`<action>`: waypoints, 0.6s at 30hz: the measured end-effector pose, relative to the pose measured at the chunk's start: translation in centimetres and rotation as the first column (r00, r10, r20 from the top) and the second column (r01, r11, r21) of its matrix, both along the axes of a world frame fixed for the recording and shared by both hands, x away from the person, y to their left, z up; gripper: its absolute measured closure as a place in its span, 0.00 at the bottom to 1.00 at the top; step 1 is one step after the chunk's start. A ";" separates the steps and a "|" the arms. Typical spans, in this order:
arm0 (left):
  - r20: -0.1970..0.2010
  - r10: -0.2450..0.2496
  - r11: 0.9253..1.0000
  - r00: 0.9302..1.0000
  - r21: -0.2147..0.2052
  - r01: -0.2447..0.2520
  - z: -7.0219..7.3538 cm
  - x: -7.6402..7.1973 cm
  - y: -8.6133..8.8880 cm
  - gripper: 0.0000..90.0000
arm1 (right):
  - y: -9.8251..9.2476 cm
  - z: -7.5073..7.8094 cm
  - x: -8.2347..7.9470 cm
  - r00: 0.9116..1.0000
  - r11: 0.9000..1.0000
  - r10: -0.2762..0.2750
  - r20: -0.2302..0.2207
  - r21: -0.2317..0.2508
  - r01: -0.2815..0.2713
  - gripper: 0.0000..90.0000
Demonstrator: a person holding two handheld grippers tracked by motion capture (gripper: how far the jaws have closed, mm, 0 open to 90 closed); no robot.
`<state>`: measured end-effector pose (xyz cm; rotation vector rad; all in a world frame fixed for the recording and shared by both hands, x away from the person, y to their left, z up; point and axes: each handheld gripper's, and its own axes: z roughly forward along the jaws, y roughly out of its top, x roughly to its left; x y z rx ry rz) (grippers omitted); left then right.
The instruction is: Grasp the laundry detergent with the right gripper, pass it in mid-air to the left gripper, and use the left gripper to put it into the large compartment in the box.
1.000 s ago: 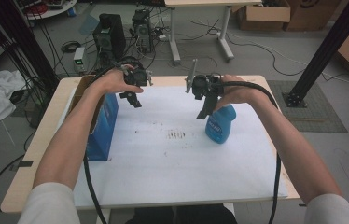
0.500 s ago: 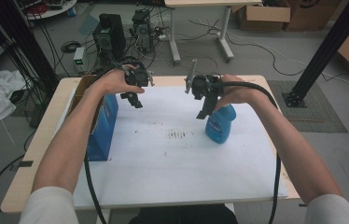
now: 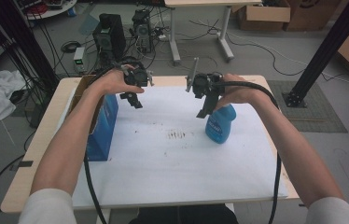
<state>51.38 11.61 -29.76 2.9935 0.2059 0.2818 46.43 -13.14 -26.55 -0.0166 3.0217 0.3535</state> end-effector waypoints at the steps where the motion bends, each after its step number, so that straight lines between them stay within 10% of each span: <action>1: -0.003 -0.004 1.000 1.000 -0.009 0.004 0.0 0.0 0.0 0.21 | 0.0 0.1 0.0 1.000 1.000 -0.001 0.001 0.002 0.001 0.20; 18: 0.010 -0.013 1.000 1.000 -0.013 0.013 0.3 -0.3 -0.4 0.21 | -0.3 0.9 -0.9 1.000 1.000 -0.012 0.018 0.017 0.011 0.20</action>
